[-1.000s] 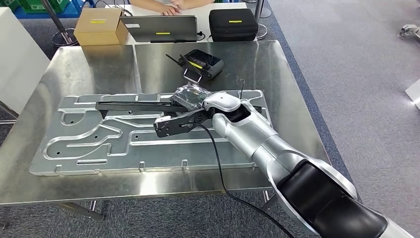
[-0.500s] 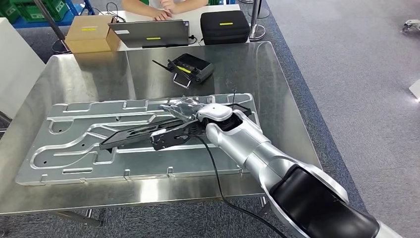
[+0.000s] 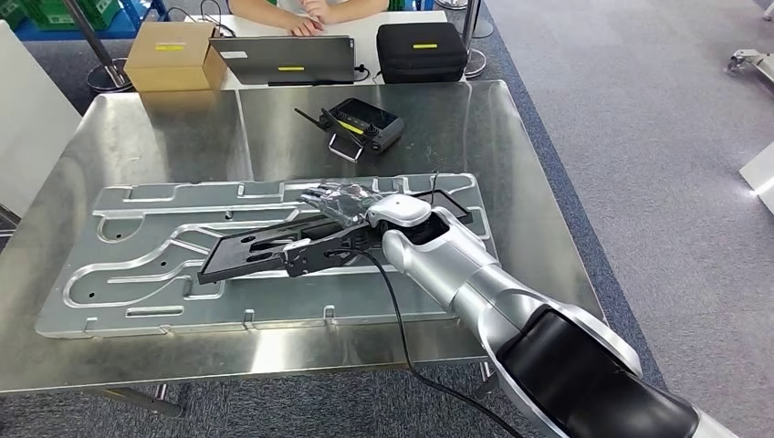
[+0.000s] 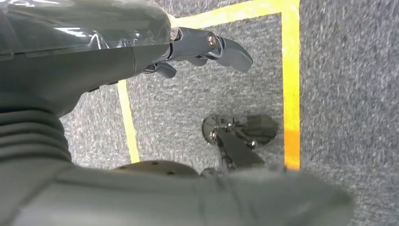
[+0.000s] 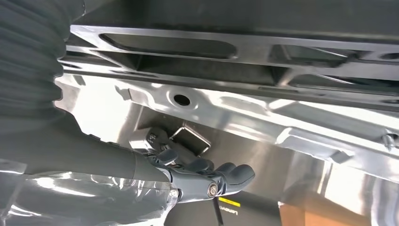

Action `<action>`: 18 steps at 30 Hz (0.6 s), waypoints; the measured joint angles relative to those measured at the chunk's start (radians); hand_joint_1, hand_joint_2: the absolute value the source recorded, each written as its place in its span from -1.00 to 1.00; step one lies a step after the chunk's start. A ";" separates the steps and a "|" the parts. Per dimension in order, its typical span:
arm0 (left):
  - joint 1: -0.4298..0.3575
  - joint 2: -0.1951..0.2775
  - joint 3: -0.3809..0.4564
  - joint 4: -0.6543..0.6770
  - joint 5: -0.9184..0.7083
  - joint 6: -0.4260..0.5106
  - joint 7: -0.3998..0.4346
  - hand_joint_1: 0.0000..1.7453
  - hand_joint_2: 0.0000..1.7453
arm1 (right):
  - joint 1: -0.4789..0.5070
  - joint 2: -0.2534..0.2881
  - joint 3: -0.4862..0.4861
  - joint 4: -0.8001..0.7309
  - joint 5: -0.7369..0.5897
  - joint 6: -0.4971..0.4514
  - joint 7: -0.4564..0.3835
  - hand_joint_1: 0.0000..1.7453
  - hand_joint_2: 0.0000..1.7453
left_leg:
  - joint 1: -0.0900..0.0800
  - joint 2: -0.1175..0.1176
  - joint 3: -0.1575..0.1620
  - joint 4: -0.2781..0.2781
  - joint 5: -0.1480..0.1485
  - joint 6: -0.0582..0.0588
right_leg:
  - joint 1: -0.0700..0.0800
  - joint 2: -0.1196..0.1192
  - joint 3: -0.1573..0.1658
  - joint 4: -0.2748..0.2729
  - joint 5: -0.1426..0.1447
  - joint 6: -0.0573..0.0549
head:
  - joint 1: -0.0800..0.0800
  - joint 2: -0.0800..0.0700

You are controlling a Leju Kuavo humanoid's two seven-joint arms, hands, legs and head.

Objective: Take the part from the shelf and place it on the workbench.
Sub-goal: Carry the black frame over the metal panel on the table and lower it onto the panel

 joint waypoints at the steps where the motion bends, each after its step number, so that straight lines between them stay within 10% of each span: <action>1: 0.000 0.000 0.000 0.000 -0.001 -0.002 -0.001 -1.00 -1.00 | 0.000 -0.001 -0.002 0.000 -0.002 0.001 0.000 -1.00 1.00 | 0.000 0.000 0.000 0.002 -0.001 -0.002 | -0.002 -0.001 0.029 -0.061 0.035 -0.001 | 0.000 0.000; 4: -0.001 -0.002 0.000 0.000 -0.007 -0.006 -0.005 -1.00 -1.00 | 0.000 0.000 -0.015 -0.001 -0.019 0.013 -0.002 -1.00 1.00 | -0.003 -0.002 -0.002 0.011 -0.008 -0.015 | 0.000 -0.002 0.112 -0.234 0.099 -0.011 | 0.000 0.000; 9: -0.001 -0.002 0.001 0.000 -0.012 -0.012 -0.007 -1.00 -1.00 | 0.007 0.002 -0.053 -0.012 -0.084 0.035 -0.020 -1.00 1.00 | -0.001 -0.001 -0.016 0.040 -0.032 -0.043 | 0.000 -0.001 0.121 -0.259 0.107 -0.041 | 0.000 0.000; 14: 0.000 -0.002 0.005 0.000 -0.018 -0.013 -0.007 -1.00 -1.00 | 0.029 0.008 -0.091 -0.045 -0.147 0.055 -0.020 -1.00 1.00 | 0.001 0.000 -0.137 0.298 -0.137 -0.055 | 0.004 -0.003 0.124 -0.261 0.106 -0.053 | 0.000 0.000; 18: -0.001 -0.002 0.014 0.000 -0.020 -0.015 -0.010 -1.00 -1.00 | 0.045 0.015 -0.121 -0.090 -0.210 0.086 -0.023 -1.00 1.00 | -0.002 0.000 -0.035 0.078 -0.024 -0.037 | 0.009 0.001 0.125 -0.256 0.102 -0.049 | 0.000 0.000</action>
